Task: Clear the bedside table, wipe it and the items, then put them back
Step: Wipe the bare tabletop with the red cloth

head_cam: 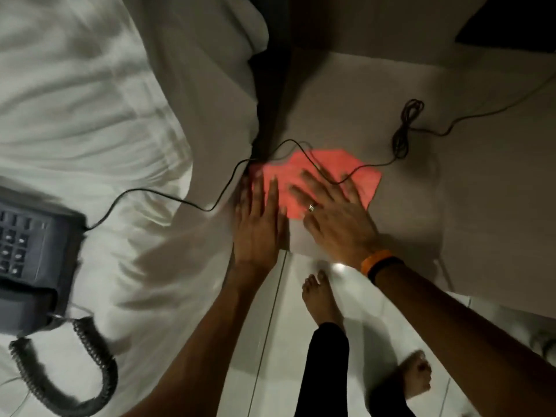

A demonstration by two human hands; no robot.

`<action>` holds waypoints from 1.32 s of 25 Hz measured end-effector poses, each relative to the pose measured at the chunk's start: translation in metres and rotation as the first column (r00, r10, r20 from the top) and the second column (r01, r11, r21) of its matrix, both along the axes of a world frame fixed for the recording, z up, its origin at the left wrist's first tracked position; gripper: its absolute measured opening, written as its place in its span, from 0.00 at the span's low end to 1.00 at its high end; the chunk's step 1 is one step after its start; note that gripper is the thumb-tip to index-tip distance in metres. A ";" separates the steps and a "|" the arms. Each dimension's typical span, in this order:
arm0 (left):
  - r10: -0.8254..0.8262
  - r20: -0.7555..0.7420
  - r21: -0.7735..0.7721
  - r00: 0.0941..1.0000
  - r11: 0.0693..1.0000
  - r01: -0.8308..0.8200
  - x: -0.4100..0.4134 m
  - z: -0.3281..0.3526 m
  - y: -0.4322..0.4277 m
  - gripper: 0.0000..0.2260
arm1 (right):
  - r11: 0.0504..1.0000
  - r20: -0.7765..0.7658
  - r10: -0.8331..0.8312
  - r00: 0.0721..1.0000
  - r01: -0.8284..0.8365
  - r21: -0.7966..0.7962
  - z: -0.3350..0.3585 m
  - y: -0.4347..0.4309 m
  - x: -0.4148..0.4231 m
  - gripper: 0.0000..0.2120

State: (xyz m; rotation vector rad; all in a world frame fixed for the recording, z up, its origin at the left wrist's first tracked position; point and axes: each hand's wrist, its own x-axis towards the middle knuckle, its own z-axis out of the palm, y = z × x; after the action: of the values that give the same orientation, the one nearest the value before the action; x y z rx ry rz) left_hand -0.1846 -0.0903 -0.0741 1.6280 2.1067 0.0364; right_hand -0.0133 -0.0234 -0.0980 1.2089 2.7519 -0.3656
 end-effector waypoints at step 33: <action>-0.302 0.039 0.047 0.952 0.953 0.300 0.285 -0.016 0.220 0.27 | 0.944 0.094 -0.322 0.942 0.327 -0.041 -0.005 0.182 0.305 0.32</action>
State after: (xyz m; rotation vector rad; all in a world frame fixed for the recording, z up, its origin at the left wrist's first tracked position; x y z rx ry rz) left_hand 0.1008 0.1299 -0.0900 1.9369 1.8128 0.0168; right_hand 0.2914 0.1584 -0.1033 1.6255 2.4503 -0.4060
